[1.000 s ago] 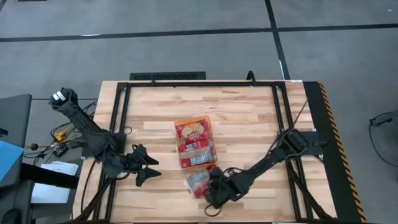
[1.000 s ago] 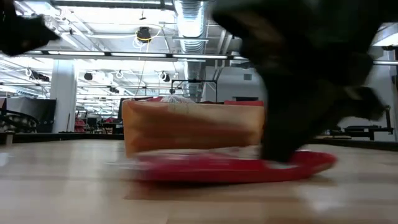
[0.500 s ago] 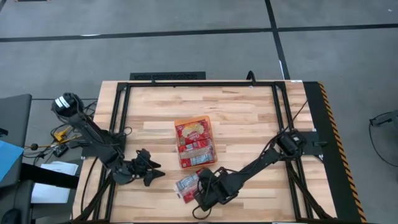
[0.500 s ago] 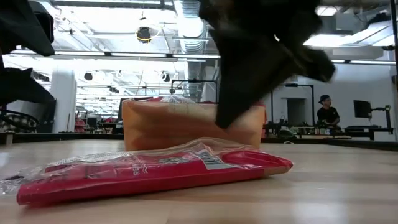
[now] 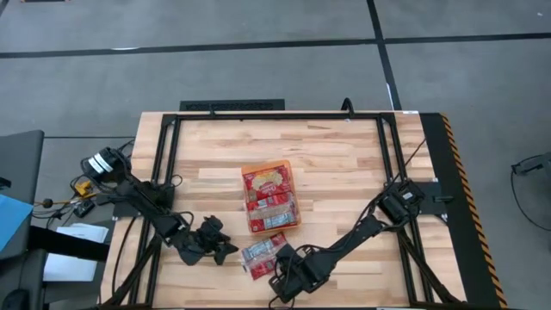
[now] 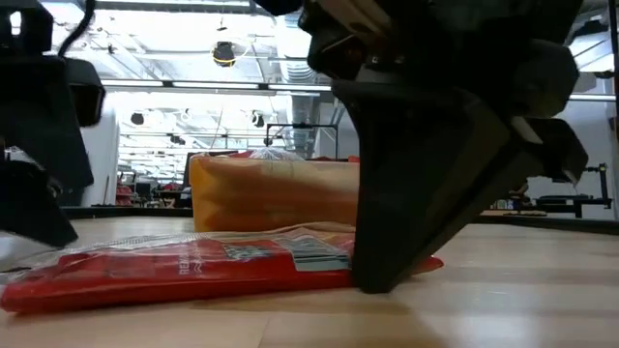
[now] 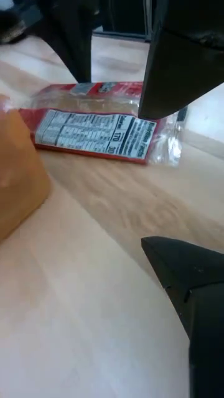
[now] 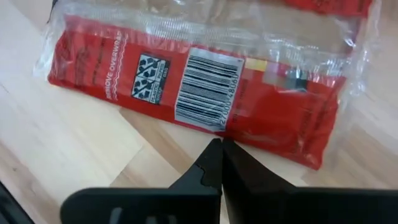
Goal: Sort popcorn bags into baskets
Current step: Put the red popcorn bag into the orange bin
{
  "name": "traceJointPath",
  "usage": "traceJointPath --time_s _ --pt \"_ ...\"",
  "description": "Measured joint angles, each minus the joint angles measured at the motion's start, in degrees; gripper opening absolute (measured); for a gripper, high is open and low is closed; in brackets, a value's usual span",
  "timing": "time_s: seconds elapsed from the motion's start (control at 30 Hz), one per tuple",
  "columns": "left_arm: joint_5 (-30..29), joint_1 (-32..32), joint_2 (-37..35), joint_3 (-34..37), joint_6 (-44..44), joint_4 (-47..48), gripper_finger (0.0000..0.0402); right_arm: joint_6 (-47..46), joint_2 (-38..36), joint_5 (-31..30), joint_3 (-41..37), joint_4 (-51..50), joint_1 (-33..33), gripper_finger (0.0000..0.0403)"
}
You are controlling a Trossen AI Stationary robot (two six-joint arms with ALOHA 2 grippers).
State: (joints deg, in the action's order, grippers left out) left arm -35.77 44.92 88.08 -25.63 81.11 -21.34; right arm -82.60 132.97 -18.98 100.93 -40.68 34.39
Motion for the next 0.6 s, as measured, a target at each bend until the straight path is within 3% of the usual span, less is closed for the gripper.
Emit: traceJointPath --time_s 0.2,0.6 --pt "7.0 -2.8 4.9 -2.4 -1.9 -2.6 0.0310 2.3 0.5 0.8 0.0 1.7 -0.9 0.0013" --pt "13.6 -7.3 5.7 -2.4 -6.5 -6.5 0.0310 9.0 0.5 2.0 -0.1 5.8 -2.8 0.0020"
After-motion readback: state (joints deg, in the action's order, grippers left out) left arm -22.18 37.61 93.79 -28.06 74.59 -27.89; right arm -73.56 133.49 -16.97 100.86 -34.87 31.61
